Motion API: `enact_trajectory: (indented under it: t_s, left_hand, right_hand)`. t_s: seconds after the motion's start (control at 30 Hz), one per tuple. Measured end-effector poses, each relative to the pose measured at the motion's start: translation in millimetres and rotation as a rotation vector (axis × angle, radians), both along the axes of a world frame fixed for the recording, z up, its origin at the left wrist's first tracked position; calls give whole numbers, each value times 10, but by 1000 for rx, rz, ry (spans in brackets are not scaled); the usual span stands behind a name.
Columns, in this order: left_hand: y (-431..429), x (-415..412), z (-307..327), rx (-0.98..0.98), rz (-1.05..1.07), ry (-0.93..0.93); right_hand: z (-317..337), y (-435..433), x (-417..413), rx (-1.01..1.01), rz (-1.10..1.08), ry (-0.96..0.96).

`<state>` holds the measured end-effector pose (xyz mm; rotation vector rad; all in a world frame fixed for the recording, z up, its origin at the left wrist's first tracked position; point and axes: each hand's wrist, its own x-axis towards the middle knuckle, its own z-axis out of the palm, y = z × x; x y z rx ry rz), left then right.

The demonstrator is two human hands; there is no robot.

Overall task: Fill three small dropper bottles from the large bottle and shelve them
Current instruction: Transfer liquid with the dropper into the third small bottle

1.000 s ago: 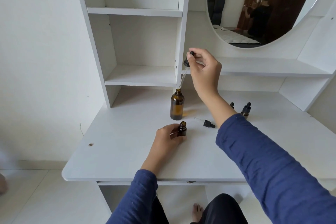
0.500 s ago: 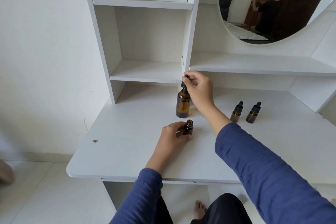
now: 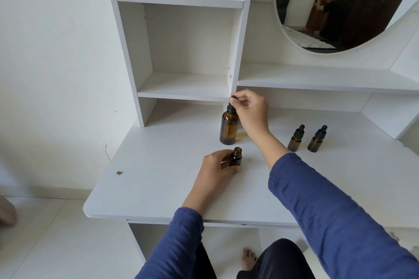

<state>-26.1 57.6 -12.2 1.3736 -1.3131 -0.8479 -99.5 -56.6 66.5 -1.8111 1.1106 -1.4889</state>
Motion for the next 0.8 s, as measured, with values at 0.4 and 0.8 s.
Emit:
enact_trajectory:
  t_s: [0.4,0.8]
  left_hand:
    - [20,-5,18,14,8,-15]
    - [54,-13,40,-8,-10,14]
  right_hand:
    - [94,53,-9,11,12,-1]
    - [670,262,-117,-289,-12,-211]
